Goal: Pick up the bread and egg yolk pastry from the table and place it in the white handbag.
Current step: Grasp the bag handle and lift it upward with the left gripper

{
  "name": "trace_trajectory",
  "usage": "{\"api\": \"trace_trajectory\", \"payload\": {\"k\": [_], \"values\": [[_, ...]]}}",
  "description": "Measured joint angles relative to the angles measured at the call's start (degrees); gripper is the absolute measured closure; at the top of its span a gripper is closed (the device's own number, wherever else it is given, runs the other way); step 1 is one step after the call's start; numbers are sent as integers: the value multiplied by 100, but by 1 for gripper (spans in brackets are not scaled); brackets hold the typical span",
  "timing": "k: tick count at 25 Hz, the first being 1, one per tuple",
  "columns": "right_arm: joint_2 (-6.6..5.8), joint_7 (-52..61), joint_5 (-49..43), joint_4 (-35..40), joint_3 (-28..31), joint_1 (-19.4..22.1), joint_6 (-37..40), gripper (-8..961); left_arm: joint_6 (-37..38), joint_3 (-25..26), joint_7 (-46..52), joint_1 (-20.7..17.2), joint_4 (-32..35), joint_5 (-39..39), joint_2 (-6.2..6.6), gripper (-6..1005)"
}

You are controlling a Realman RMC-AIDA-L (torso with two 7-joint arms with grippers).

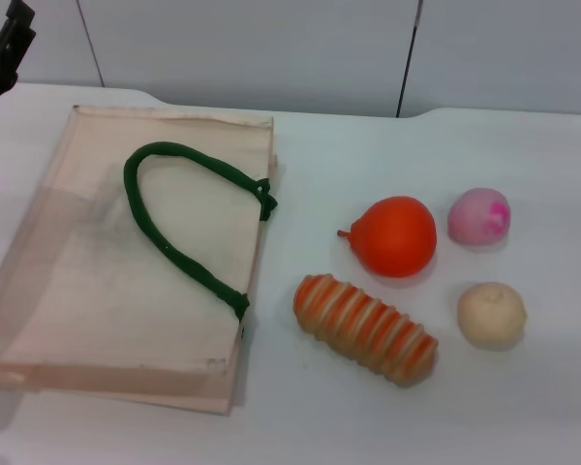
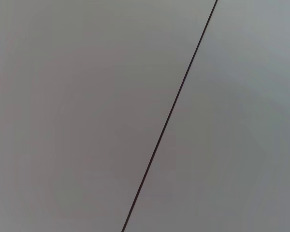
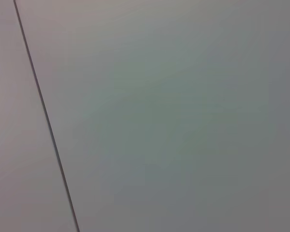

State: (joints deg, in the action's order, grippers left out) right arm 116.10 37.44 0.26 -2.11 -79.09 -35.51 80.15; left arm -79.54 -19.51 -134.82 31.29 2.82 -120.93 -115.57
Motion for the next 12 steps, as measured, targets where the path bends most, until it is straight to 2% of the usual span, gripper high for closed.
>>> {"api": "trace_trajectory", "payload": {"k": [12], "values": [[0, 0, 0, 0, -1, 0, 0, 78, 4, -27, 48, 0, 0, 32, 10, 123]]}}
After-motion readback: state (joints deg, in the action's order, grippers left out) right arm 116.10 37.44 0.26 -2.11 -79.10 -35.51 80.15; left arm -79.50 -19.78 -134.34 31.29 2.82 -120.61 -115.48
